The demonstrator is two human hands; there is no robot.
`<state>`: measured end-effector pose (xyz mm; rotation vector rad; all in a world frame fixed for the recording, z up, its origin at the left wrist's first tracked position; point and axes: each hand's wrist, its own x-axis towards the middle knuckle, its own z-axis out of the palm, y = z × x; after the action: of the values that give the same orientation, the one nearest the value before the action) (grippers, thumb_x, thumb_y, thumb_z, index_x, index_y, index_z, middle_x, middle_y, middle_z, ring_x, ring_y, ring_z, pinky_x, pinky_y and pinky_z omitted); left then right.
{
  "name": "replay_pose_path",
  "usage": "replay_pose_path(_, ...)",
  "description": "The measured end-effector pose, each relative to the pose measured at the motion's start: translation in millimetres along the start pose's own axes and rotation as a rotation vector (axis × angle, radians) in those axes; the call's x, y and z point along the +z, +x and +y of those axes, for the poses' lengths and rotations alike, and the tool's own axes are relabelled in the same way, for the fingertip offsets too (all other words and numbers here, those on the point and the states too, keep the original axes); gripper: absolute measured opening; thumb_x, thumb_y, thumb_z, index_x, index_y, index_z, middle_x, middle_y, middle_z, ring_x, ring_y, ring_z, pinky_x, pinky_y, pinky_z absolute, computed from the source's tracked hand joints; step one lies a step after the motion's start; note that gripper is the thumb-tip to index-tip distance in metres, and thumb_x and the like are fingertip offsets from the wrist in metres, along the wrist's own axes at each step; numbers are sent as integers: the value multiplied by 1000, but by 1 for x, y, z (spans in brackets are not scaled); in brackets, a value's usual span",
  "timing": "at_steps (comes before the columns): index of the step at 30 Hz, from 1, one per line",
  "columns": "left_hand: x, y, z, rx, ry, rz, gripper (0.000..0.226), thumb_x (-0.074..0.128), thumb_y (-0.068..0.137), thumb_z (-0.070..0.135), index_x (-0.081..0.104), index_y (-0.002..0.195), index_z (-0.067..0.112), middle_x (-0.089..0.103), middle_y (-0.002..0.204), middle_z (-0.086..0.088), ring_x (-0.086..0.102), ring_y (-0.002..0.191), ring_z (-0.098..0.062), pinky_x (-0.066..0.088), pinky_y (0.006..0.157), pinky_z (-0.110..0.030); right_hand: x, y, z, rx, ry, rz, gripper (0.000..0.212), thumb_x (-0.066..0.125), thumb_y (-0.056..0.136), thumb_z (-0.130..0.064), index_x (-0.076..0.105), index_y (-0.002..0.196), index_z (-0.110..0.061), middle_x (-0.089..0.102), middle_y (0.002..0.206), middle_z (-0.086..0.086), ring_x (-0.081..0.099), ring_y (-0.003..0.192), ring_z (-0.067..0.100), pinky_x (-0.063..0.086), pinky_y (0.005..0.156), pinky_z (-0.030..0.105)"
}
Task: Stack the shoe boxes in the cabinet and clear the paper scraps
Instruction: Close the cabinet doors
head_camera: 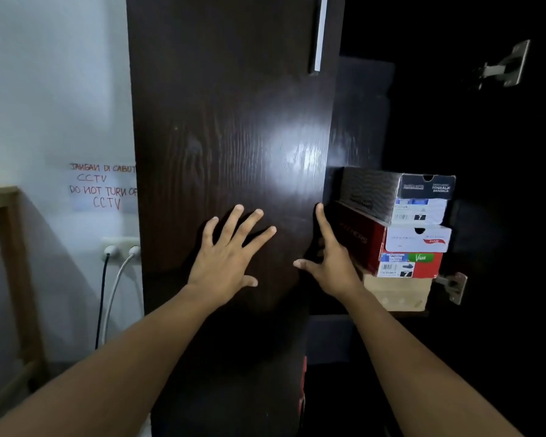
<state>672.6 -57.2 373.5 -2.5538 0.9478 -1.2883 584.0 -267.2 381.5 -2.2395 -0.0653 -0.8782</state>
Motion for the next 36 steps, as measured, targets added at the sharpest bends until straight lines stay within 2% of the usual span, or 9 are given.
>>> replay_pose_path(4, 4, -3, 0, 5, 13, 2, 117, 73, 68, 69, 2, 157, 40, -9, 167, 0, -9, 153, -32, 12, 116, -57, 2, -1, 8, 4, 1, 11, 116, 79, 82, -11, -3, 148, -60, 24, 162, -7, 26, 145, 12, 29, 118, 36)
replay_pose_path(8, -16, -4, 17, -48, -24, -85, 110, 72, 78, 59, 0, 158, 36, -16, 165, -3, -17, 151, -35, 10, 120, -57, 4, -22, 5, 61, -62, -17, 101, 72, 89, -11, 5, 150, -58, 44, 142, -5, 49, 128, 18, 42, 109, 36)
replay_pose_path(10, -32, -2, 26, -83, -100, -112, 104, 72, 80, 57, 8, 158, 33, -9, 166, -5, -13, 151, -36, 13, 121, -56, -12, -43, 2, 54, -133, -53, 91, 69, 91, -13, 12, 155, -46, 40, 147, -2, 42, 136, 19, 36, 114, 32)
replay_pose_path(13, -57, 4, 43, -65, -286, -156, 102, 71, 80, 58, 12, 157, 30, 4, 165, -6, -2, 152, -34, 22, 121, -52, -58, -78, -7, 29, -255, -6, 85, 66, 93, -21, 13, 158, -35, 28, 158, -4, 27, 144, 10, 23, 116, 23)
replay_pose_path(16, -90, 14, 77, 65, -486, -156, 104, 75, 78, 53, 11, 157, 29, 12, 164, -2, 13, 151, -25, 30, 118, -48, -118, -117, -20, 50, -339, 99, 78, 64, 95, -25, 17, 157, -36, 24, 161, -8, 20, 147, 4, 22, 119, 28)
replay_pose_path(20, -143, 42, 145, 216, -663, -23, 101, 77, 76, 50, 19, 156, 28, 23, 159, 2, 30, 143, -22, 42, 108, -44, -203, -169, -45, 91, -462, 345, 69, 66, 94, -25, 31, 153, -29, 36, 155, -2, 35, 142, 12, 36, 116, 36)
replay_pose_path(26, -227, 72, 248, 447, -877, 146, 94, 74, 81, 50, 20, 155, 32, 26, 157, 4, 40, 136, -22, 49, 98, -43, -289, -246, -61, 114, -607, 668, 47, 60, 97, -26, 48, 142, -21, 53, 127, -8, 54, 112, 4, 47, 97, 23)
replay_pose_path(30, -258, 75, 303, 526, -846, 181, 84, 67, 87, 49, 20, 155, 34, 26, 156, 4, 38, 136, -23, 47, 100, -49, -315, -282, -22, 286, -418, 783, 44, 65, 95, -22, 54, 138, -18, 58, 118, -4, 59, 109, 12, 53, 95, 33)
replay_pose_path(36, -270, 85, 355, 548, -751, 187, 73, 48, 98, 52, 4, 156, 42, 33, 152, -2, 47, 127, -26, 50, 94, -43, -327, -296, 18, 371, 42, 573, 64, 61, 92, -37, 40, 149, -14, 60, 135, 3, 59, 121, 12, 50, 104, 36)
